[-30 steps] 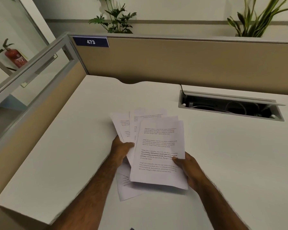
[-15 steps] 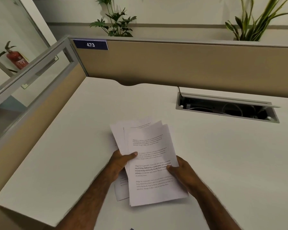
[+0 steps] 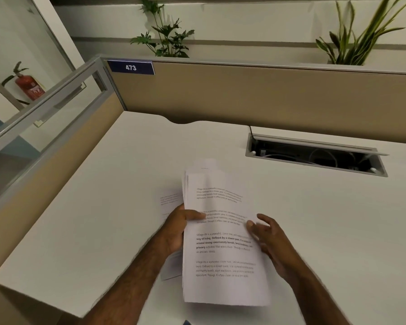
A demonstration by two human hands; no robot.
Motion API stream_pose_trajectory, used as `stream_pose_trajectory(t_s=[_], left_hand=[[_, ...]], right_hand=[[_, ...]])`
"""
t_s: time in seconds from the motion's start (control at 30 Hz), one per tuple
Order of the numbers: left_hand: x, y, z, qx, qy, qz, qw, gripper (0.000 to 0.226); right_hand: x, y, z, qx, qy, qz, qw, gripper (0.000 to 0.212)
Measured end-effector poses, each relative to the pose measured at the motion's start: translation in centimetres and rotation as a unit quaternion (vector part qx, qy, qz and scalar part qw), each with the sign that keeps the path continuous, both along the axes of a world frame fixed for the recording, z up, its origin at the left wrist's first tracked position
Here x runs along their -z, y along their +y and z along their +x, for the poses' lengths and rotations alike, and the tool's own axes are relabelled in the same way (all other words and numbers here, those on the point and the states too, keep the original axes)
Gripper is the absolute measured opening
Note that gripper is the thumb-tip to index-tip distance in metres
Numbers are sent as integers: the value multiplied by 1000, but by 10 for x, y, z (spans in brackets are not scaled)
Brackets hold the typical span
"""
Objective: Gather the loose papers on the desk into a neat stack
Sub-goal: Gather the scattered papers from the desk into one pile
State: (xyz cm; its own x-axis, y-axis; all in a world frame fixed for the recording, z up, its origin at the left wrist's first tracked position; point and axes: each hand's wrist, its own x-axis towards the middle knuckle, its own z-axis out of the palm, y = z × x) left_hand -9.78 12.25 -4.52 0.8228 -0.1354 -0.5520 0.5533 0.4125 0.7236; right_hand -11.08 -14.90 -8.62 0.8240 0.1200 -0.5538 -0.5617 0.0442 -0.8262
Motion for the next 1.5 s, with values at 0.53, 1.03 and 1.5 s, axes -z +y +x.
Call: stream_pose_trajectory(t_s=[0.53,1.03,1.5], left_hand=[[30,28,-7,19,148,707,692,101],[56,40,15,-31,202,536,819,97],[37,16,20,40,12,393,919,31]], right_hand=[[8,-24,-23,36,-15,67,997,41],[29,-21,-21,28,-9,-28,999,37],[33,-21,-17,28,8,-2,1000,39]])
